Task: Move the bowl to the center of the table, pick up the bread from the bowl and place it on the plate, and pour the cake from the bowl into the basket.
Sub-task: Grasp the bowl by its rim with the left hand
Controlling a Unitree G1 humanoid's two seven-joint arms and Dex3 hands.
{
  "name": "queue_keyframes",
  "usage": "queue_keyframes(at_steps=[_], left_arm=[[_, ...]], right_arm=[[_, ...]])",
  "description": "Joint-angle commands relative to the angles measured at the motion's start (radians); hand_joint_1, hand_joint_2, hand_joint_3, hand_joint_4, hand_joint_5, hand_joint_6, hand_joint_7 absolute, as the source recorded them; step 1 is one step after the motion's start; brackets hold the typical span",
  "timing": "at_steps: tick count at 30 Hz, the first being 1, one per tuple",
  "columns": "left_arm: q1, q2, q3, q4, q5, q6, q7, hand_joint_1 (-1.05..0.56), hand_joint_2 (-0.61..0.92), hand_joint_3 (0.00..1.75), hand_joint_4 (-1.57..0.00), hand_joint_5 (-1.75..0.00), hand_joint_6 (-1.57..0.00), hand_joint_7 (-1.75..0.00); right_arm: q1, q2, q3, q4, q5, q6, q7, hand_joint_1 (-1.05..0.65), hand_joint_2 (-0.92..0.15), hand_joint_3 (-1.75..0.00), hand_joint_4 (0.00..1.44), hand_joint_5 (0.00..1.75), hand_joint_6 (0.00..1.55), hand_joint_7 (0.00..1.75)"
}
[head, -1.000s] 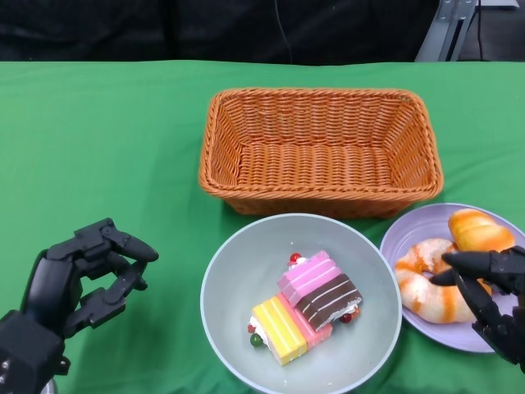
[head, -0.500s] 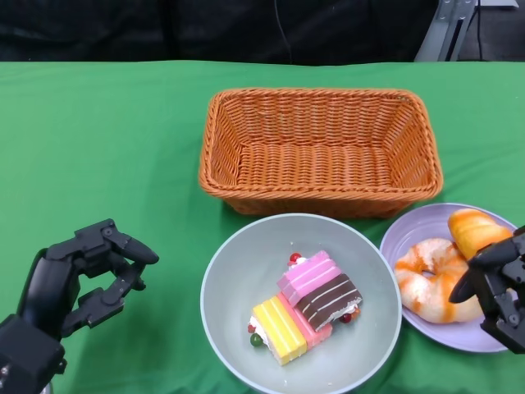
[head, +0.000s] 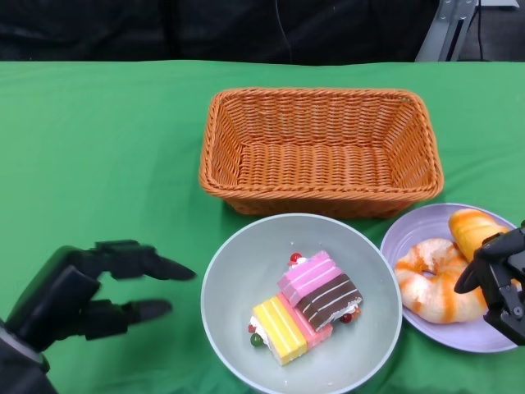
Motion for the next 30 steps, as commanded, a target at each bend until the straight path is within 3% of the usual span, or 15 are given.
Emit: queue_keyframes(at_steps=[1,7,10,14,20,25,30], left_arm=[[0.014,0.067,0.016,-0.091,0.223,-0.060,0.129,-0.31,0.70,0.00,-0.58,-0.14,-0.65,-0.01],[0.026,0.111,0.003,-0.186,0.528,-0.051,0.487,-0.39,0.70,0.00,-0.58,-0.09,-0.62,-0.01],[0.022,0.140,-0.056,-0.220,0.693,-0.008,0.757,-0.41,0.70,0.00,-0.58,-0.08,-0.60,0.00],[-0.018,0.197,-0.209,-0.219,0.873,0.094,1.089,-0.40,0.71,0.00,-0.60,-0.08,-0.60,0.00],[-0.130,0.279,-0.478,-0.137,1.013,0.203,1.388,-0.36,0.74,0.01,-0.62,-0.08,-0.63,-0.01],[-0.241,0.293,-0.714,-0.054,1.104,0.295,1.653,-0.37,0.75,0.01,-0.70,-0.11,-0.72,-0.05],[-0.301,0.283,-0.861,0.001,1.121,0.387,1.763,-0.40,0.78,0.01,-0.76,-0.13,-0.77,-0.05]], right_arm=[[-0.008,0.006,-0.014,-0.007,0.001,0.026,-0.004,-0.09,-0.73,-0.74,0.77,1.56,0.76,1.19],[-0.014,0.018,-0.022,-0.001,-0.015,0.042,-0.011,-0.09,-0.76,-0.69,0.76,1.56,0.75,1.18],[-0.016,0.029,-0.024,-0.005,-0.021,0.052,-0.023,-0.08,-0.78,-0.67,0.76,1.56,0.75,1.16],[-0.018,0.042,-0.026,-0.004,-0.020,0.056,-0.021,-0.09,-0.80,-0.63,0.75,1.57,0.76,1.12],[-0.016,0.060,-0.023,-0.012,-0.040,0.063,-0.039,-0.09,-0.81,-0.62,0.75,1.58,0.78,1.12],[-0.019,0.070,-0.027,-0.004,-0.058,0.059,-0.049,-0.10,-0.78,-0.65,0.75,1.57,0.78,1.12],[-0.021,0.080,-0.027,0.000,-0.060,0.058,-0.046,-0.09,-0.77,-0.69,0.76,1.56,0.78,1.12]])
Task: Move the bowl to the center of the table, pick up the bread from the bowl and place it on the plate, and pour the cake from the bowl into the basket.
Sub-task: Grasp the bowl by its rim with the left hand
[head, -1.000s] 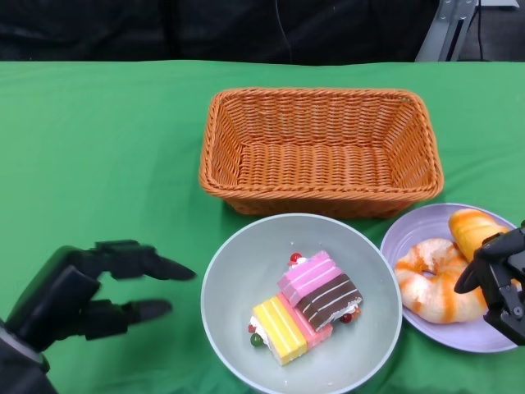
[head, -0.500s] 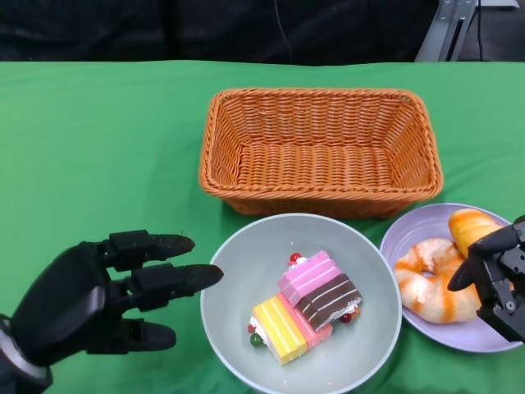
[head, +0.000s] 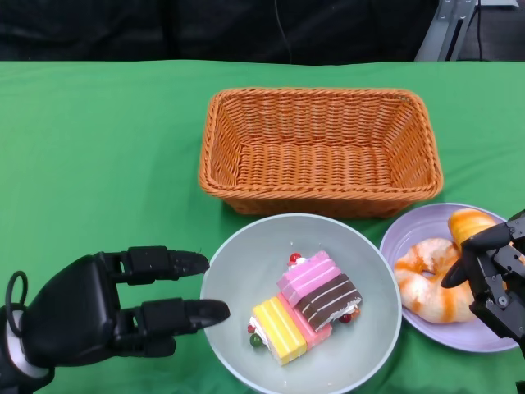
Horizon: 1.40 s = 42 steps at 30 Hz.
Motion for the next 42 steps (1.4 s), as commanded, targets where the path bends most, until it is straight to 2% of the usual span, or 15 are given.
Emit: queue_keyframes(at_steps=[1,10,22,35,42], left_arm=[[-0.034,0.008,-0.065,0.023,-0.005,0.043,0.050,-0.41,0.78,0.01,-0.76,-0.12,-0.78,-0.05],[-0.077,0.007,-0.179,0.046,-0.034,0.076,0.050,-0.41,0.80,0.01,-0.80,-0.12,-0.80,-0.03],[-0.129,-0.007,-0.273,0.102,-0.058,0.119,0.045,-0.37,0.74,0.00,-0.86,-0.10,-0.87,-0.03],[-0.166,-0.011,-0.291,0.067,-0.122,0.101,-0.097,-0.38,0.74,0.01,-0.93,-0.07,-0.90,-0.01],[-0.168,-0.020,-0.299,0.047,-0.123,0.103,-0.113,-0.38,0.76,0.01,-0.95,-0.04,-0.89,0.00]], right_arm=[[-0.004,0.004,-0.010,0.003,0.000,-0.007,-0.004,-0.09,-0.77,-0.69,0.76,1.55,0.77,1.12],[-0.010,0.019,-0.006,0.024,0.003,-0.017,0.009,-0.10,-0.77,-0.66,0.78,1.52,0.80,1.08],[-0.010,0.038,0.003,0.019,-0.013,-0.018,0.007,-0.10,-0.78,-0.64,0.80,1.49,0.82,1.01],[-0.002,0.045,0.009,0.024,-0.041,-0.032,0.005,-0.09,-0.77,-0.67,0.80,1.48,0.82,1.00],[-0.006,0.046,0.006,0.036,-0.055,-0.047,0.002,-0.10,-0.75,-0.69,0.79,1.48,0.82,1.01]])
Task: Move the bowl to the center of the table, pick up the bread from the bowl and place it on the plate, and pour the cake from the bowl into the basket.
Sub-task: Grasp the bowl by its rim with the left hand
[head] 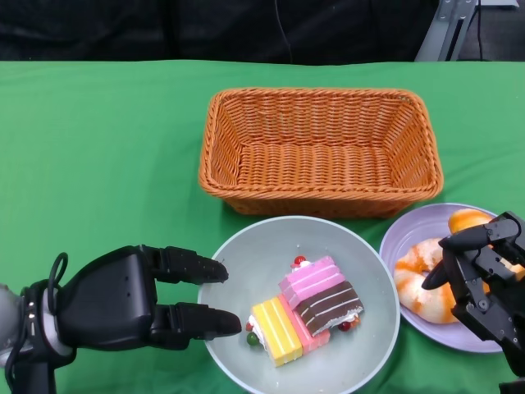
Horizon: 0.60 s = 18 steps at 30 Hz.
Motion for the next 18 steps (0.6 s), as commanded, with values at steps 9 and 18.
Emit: queue_keyframes(at_steps=[9,18], left_arm=[[-0.016,0.018,-0.028,-0.029,0.000,0.001,-0.041,-0.38,0.77,0.00,-0.94,-0.02,-0.86,0.00],[-0.020,0.023,-0.038,-0.049,0.000,-0.003,-0.083,-0.41,0.79,0.01,-0.93,-0.01,-0.87,0.00]], right_arm=[[-0.006,-0.001,-0.003,0.027,0.014,-0.022,0.003,-0.11,-0.76,-0.67,0.79,1.48,0.81,1.02],[-0.005,0.010,0.002,0.023,-0.010,-0.025,-0.023,-0.10,-0.75,-0.67,0.80,1.48,0.81,1.04]])
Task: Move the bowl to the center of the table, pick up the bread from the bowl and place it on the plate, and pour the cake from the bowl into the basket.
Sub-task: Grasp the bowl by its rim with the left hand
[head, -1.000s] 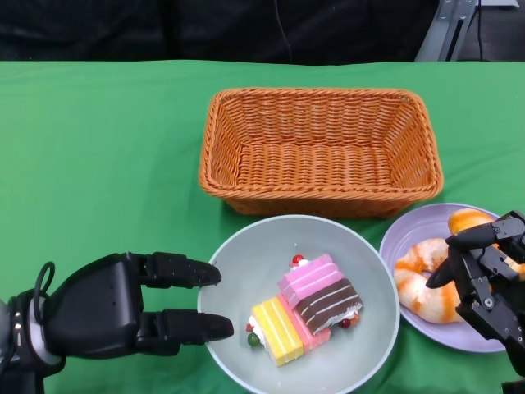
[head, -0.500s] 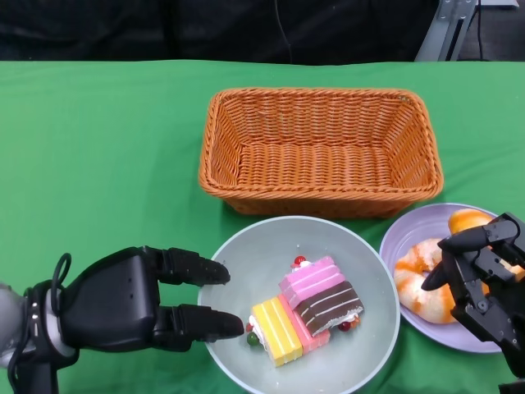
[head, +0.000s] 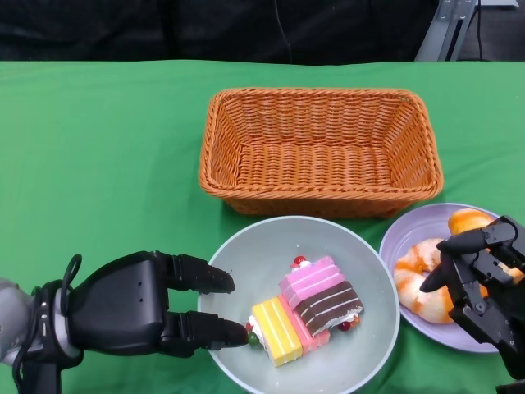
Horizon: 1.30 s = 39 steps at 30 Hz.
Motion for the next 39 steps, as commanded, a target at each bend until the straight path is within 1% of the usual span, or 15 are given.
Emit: queue_keyframes(at_steps=[1,8,14,16,19,23,25,27,30,35,39], left_arm=[[-0.009,0.027,-0.004,-0.024,-0.002,-0.003,-0.042,-0.41,0.79,0.01,-0.94,-0.01,-0.88,-0.01],[-0.002,0.048,0.015,-0.101,-0.032,-0.026,-0.149,-0.47,0.78,0.00,-0.95,-0.01,-0.88,0.00],[0.003,0.035,0.027,-0.128,-0.042,-0.020,-0.221,-0.49,0.77,0.00,-0.96,-0.01,-0.87,0.00],[0.005,0.032,0.030,-0.131,-0.052,-0.027,-0.241,-0.46,0.77,0.00,-0.95,0.00,-0.87,0.00],[0.008,0.025,0.031,-0.141,-0.054,-0.010,-0.280,-0.46,0.78,0.01,-0.95,0.00,-0.86,0.00],[0.018,0.015,0.037,-0.155,-0.061,0.016,-0.344,-0.48,0.78,0.00,-0.94,0.00,-0.86,0.00],[0.024,0.009,0.041,-0.159,-0.066,0.021,-0.364,-0.49,0.77,0.00,-0.94,0.00,-0.86,0.00],[0.032,0.000,0.045,-0.159,-0.072,0.026,-0.372,-0.51,0.77,0.00,-0.94,0.00,-0.86,0.00],[0.044,-0.015,0.047,-0.150,-0.082,0.034,-0.386,-0.53,0.78,0.00,-0.95,0.00,-0.87,0.00],[0.043,-0.042,0.033,-0.107,-0.081,0.040,-0.379,-0.47,0.79,0.01,-0.96,-0.01,-0.87,0.00],[0.032,-0.072,0.017,-0.051,-0.075,0.031,-0.337,-0.44,0.79,0.01,-0.99,-0.01,-0.90,-0.02]], right_arm=[[-0.004,0.001,-0.001,-0.002,-0.001,-0.014,-0.008,-0.10,-0.76,-0.67,0.80,1.48,0.81,1.04],[0.001,0.006,0.001,-0.011,-0.013,-0.013,-0.024,-0.10,-0.75,-0.68,0.81,1.48,0.81,1.05],[0.001,0.004,0.008,-0.006,-0.003,-0.019,-0.015,-0.09,-0.75,-0.69,0.80,1.49,0.80,1.06],[0.002,0.003,0.008,-0.008,-0.004,-0.016,-0.016,-0.12,-0.77,-0.64,0.80,1.49,0.80,1.07],[0.002,0.007,0.008,-0.004,-0.011,-0.023,-0.023,-0.12,-0.78,-0.61,0.80,1.49,0.80,1.06],[0.002,0.006,0.011,0.000,-0.020,-0.032,-0.025,-0.11,-0.77,-0.64,0.80,1.51,0.79,1.07],[-0.002,0.001,0.010,0.009,-0.005,-0.036,-0.011,-0.11,-0.77,-0.64,0.79,1.50,0.79,1.07],[-0.004,-0.002,0.009,0.013,0.011,-0.031,0.003,-0.12,-0.78,-0.61,0.80,1.49,0.79,1.05],[-0.005,-0.003,0.006,0.012,0.022,-0.025,0.011,-0.11,-0.79,-0.60,0.80,1.48,0.80,1.03],[-0.003,-0.001,0.002,0.014,0.000,-0.037,-0.003,-0.11,-0.78,-0.62,0.79,1.48,0.81,1.02],[-0.001,0.005,0.003,0.015,-0.009,-0.045,-0.014,-0.10,-0.78,-0.62,0.80,1.48,0.81,1.03]])
